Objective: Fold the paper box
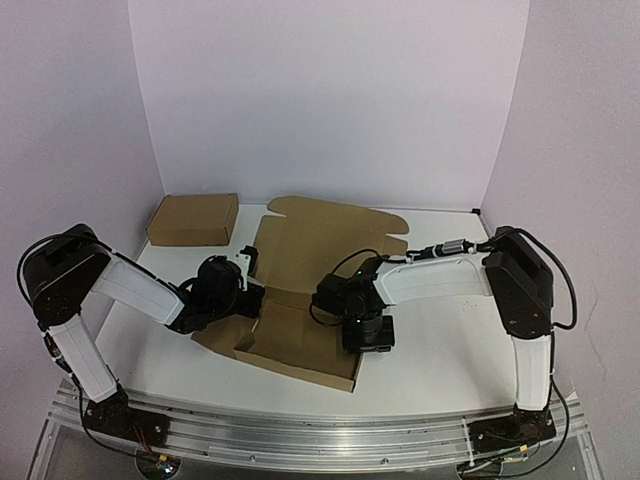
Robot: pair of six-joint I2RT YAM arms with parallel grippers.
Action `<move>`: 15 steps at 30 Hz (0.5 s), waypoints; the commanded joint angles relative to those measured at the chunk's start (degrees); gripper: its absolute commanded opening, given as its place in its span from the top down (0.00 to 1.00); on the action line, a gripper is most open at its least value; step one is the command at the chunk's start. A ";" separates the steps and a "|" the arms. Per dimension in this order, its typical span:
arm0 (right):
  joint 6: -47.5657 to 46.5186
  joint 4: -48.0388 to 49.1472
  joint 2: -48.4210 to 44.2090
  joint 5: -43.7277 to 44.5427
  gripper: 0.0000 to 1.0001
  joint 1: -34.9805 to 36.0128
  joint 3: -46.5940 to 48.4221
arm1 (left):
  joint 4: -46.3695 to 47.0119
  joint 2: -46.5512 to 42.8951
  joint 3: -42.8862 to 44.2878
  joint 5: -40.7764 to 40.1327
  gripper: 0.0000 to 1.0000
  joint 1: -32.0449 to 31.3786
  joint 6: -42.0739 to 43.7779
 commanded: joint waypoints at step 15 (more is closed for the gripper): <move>2.08 -0.64 -4.21 -11.90 0.84 3.72 -2.57 | -1.10 -0.87 -1.05 -1.30 1.00 0.30 -0.13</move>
